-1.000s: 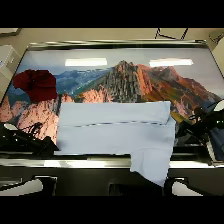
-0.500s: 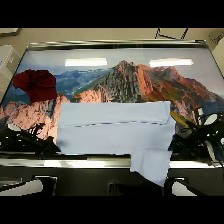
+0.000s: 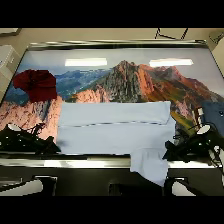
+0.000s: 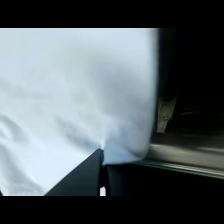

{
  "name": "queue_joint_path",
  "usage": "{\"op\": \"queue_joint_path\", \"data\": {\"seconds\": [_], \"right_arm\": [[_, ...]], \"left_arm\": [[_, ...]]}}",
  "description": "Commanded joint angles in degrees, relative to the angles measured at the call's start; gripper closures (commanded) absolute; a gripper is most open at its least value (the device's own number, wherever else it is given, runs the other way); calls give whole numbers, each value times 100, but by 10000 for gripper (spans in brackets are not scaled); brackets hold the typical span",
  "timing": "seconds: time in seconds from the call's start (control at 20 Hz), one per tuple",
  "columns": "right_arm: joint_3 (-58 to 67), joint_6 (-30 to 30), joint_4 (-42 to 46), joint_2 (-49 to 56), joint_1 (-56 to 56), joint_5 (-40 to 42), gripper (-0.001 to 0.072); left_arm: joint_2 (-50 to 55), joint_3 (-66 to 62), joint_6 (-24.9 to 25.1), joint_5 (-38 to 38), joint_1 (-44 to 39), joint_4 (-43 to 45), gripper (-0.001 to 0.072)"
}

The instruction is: Fold the clothes and pants, and hang the long-sleeved shirts on hangers.

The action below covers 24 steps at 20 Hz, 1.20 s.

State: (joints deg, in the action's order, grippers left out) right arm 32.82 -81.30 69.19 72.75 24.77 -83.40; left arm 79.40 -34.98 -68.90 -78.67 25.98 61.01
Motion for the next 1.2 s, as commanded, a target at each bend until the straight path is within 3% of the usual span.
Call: {"op": "queue_joint_path", "data": {"seconds": [0.0,0.1,0.2,0.35,0.8,1.15], "right_arm": [[74,323,-140,-83,2,-501,673],[509,293,-81,-216,2,-640,676],[1202,-98,-136,-205,0,-542,677],[2295,-361,-214,114,-291,-197,677],[5810,-1161,-413,2828,-1075,411,676],[6161,-1248,-1001,3639,-1075,1202,674]], "left_arm": [[-149,-81,-2,-144,2,-20,684],[-319,-313,-9,-262,0,-24,683],[-356,-693,-109,-420,0,-114,684],[-214,-1362,-468,-44,-103,-396,684],[2212,-4957,-1217,-391,-938,-518,682],[3609,-6426,-1429,-680,-1012,-898,682]]}}
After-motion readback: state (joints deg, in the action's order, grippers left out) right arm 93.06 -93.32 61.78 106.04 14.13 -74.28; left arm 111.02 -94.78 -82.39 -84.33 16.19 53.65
